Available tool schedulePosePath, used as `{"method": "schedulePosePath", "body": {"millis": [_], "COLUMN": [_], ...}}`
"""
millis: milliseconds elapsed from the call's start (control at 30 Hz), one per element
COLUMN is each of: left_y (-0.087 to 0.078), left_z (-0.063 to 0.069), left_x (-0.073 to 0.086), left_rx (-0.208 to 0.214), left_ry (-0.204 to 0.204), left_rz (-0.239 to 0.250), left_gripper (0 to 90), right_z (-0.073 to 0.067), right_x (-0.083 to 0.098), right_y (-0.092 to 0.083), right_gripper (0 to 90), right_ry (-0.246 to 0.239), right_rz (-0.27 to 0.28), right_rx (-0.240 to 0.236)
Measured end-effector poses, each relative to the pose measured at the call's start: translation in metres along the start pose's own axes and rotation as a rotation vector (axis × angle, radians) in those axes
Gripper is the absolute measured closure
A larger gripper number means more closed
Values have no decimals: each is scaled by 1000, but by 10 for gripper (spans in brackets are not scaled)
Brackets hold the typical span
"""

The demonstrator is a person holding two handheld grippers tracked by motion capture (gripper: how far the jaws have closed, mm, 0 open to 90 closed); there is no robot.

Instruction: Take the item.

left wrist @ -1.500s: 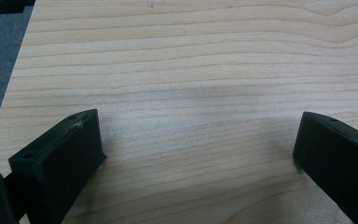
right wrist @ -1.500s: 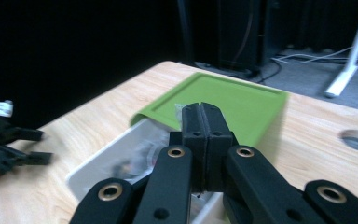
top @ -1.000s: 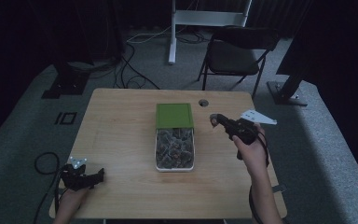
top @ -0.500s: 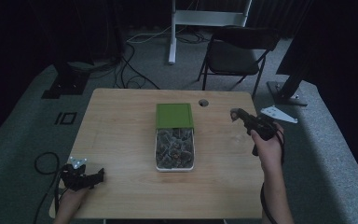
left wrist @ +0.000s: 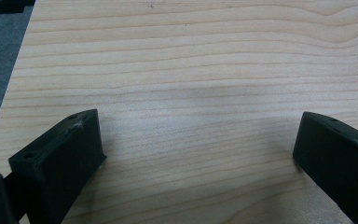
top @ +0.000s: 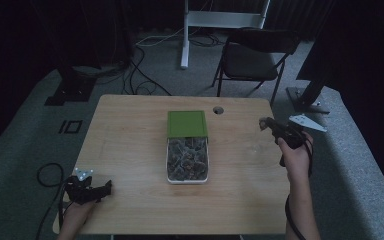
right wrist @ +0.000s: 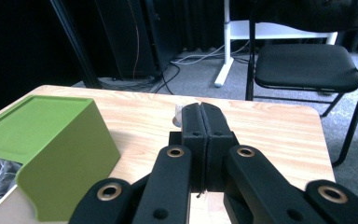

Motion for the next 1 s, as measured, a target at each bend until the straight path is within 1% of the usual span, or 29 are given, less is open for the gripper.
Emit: {"method": "schedulePosePath", "body": {"millis": [333,500,667,733,767,867,900,1000], "left_y": [0,0,0,0,0,0,0,0], "left_z": [0,0,0,0,0,0,0,0], "left_x": [0,0,0,0,0,0,0,0], "left_rx": [0,0,0,0,0,0,0,0], "left_ry": [0,0,0,0,0,0,0,0], "left_rz": [0,0,0,0,0,0,0,0], "left_gripper": [19,20,19,19,20,19,19,20], "right_z": [13,20,23,26,26,29,30,30], "right_x": [6,15,21,25,26,28,28,27], "right_y": [4,9,12,14,15,16,17,17], "right_gripper": [898,898,898,893,887,829,757,731], "right_ry": [22,33,43,50,53,67,94,89], "right_rz": [-18,-36,-44,-56,-59,-71,-65,-62], "right_rx": [30,52,57,62,63,67,56,54]}}
Point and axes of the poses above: each handheld gripper's, and its own axes: y roughly forward along the jaws, x roughly out of its underside, z roughly to its right, the point moved 9 cm from there along y, roughly forward along the jaws, and after that the axes turned 8 degrees about y, right-handed, at the moved point
